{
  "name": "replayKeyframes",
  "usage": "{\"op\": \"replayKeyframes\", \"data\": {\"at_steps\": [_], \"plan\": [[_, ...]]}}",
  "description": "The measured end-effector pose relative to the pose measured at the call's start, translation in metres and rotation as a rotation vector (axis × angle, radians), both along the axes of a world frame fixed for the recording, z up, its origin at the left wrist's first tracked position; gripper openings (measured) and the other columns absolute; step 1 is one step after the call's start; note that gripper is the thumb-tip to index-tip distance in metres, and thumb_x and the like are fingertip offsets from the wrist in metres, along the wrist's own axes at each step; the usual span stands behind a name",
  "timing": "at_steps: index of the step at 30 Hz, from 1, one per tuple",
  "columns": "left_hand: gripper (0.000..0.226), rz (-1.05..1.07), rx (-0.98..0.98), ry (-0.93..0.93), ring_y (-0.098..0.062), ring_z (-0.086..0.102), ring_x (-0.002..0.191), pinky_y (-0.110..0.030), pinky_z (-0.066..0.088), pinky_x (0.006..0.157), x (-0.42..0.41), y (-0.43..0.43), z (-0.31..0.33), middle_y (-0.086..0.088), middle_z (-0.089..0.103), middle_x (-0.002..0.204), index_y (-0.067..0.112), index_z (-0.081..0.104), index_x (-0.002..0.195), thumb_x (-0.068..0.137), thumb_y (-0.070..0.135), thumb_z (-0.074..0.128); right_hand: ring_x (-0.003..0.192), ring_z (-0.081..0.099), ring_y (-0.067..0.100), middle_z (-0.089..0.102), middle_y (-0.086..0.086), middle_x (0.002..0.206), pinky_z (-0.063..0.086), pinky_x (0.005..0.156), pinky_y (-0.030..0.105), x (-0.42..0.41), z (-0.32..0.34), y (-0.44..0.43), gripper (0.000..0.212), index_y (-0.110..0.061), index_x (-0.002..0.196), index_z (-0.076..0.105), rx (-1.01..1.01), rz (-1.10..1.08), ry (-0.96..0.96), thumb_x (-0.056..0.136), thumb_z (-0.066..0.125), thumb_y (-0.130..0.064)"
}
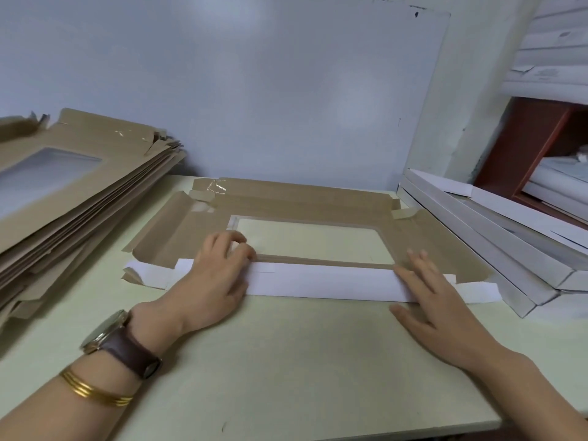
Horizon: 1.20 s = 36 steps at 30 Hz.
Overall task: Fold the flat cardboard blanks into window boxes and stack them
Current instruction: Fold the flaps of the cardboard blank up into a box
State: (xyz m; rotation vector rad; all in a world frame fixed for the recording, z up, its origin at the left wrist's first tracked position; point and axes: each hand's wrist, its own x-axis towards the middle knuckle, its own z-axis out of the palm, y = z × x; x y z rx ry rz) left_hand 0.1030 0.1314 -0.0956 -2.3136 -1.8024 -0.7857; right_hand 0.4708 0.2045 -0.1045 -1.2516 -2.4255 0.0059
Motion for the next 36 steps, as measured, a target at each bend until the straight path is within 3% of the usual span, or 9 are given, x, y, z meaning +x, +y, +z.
{"op": "replayKeyframes", "data": {"at_steps": [2,5,9,14,18,24,29,33,36], "plan": [[0.034,-0.053,-0.005,0.032,-0.017,0.025,0.116,-0.031,0.033,0.097,0.006,0.000,-0.002,0.001,0.035,0.126,0.017,0.055,0.120,0.087,0.022,0.062,0.144,0.021,0.023,0.027,0.007,0.154,0.025,0.113,0.036,-0.012,0.000,-0.001,0.058,-0.016,0.142,0.045,0.061,0.036,0.004,0.090,0.065,-0.030],[0.040,-0.084,-0.037,0.049,-0.014,0.030,0.108,-0.029,0.036,0.096,0.008,0.001,-0.004,0.005,0.036,0.118,0.019,0.057,0.125,0.088,0.035,0.062,0.126,0.037,0.021,0.039,0.007,0.136,0.033,0.104,0.032,-0.026,0.001,-0.001,0.061,-0.015,0.144,0.044,0.069,0.074,-0.009,0.089,0.066,-0.030],[0.045,-0.080,-0.113,0.046,-0.011,0.035,0.111,-0.021,0.033,0.097,0.006,0.001,-0.006,0.010,0.043,0.115,0.024,0.054,0.132,0.091,0.045,0.054,0.107,0.051,0.020,0.055,0.001,0.115,0.045,0.092,0.036,-0.040,0.002,0.003,0.033,-0.009,0.123,0.062,0.035,0.172,-0.015,0.092,0.063,-0.021],[0.036,-0.056,-0.124,0.085,-0.012,0.044,0.106,-0.025,0.039,0.093,0.006,0.003,-0.003,0.010,0.049,0.113,0.025,0.058,0.127,0.097,0.041,0.045,0.095,0.052,0.020,0.059,0.000,0.101,0.046,0.082,0.036,-0.047,0.004,0.004,0.020,-0.008,0.108,0.067,0.050,0.168,-0.025,0.098,0.053,-0.018],[0.037,-0.025,-0.114,0.117,-0.015,0.050,0.094,-0.028,0.042,0.080,0.005,0.002,0.002,0.007,0.051,0.096,0.018,0.064,0.102,0.101,0.038,0.033,0.088,0.051,0.025,0.057,0.003,0.089,0.041,0.079,0.035,-0.056,0.010,0.008,0.027,-0.006,0.094,0.065,0.041,0.114,-0.050,0.102,0.043,-0.020],[0.029,0.088,-0.091,0.093,-0.022,0.051,0.077,-0.036,0.042,0.067,0.004,0.001,0.006,0.006,0.045,0.078,0.021,0.042,0.077,0.101,0.036,0.036,0.076,0.045,0.023,0.051,0.002,0.075,0.035,0.069,0.034,-0.067,0.015,0.014,0.028,-0.010,0.081,0.048,0.021,0.058,-0.026,0.103,0.040,-0.024],[0.040,0.191,-0.108,0.074,-0.020,0.041,0.068,-0.034,0.032,0.059,-0.002,0.006,0.006,0.009,0.041,0.070,0.026,0.034,0.065,0.098,0.048,0.036,0.070,0.041,0.023,0.044,-0.001,0.065,0.026,0.063,0.036,-0.061,0.014,0.023,0.040,-0.014,0.070,0.039,0.075,-0.044,-0.053,0.099,0.046,-0.040],[0.044,0.231,-0.122,0.106,-0.021,0.043,0.070,-0.034,0.030,0.059,-0.011,0.009,0.004,0.008,0.044,0.071,0.022,0.040,0.068,0.097,0.054,0.032,0.069,0.042,0.024,0.042,-0.002,0.063,0.029,0.064,0.037,-0.041,0.015,0.031,0.050,-0.016,0.065,0.034,0.077,-0.091,-0.135,0.093,0.032,-0.058],[0.049,0.269,-0.156,0.117,-0.020,0.044,0.074,-0.034,0.035,0.063,-0.020,0.008,0.006,0.008,0.048,0.074,0.020,0.047,0.072,0.096,0.058,0.028,0.072,0.046,0.021,0.044,-0.005,0.067,0.034,0.069,0.037,-0.025,0.014,0.037,0.055,-0.014,0.070,0.046,0.080,-0.093,-0.169,0.090,0.023,-0.060]]}}
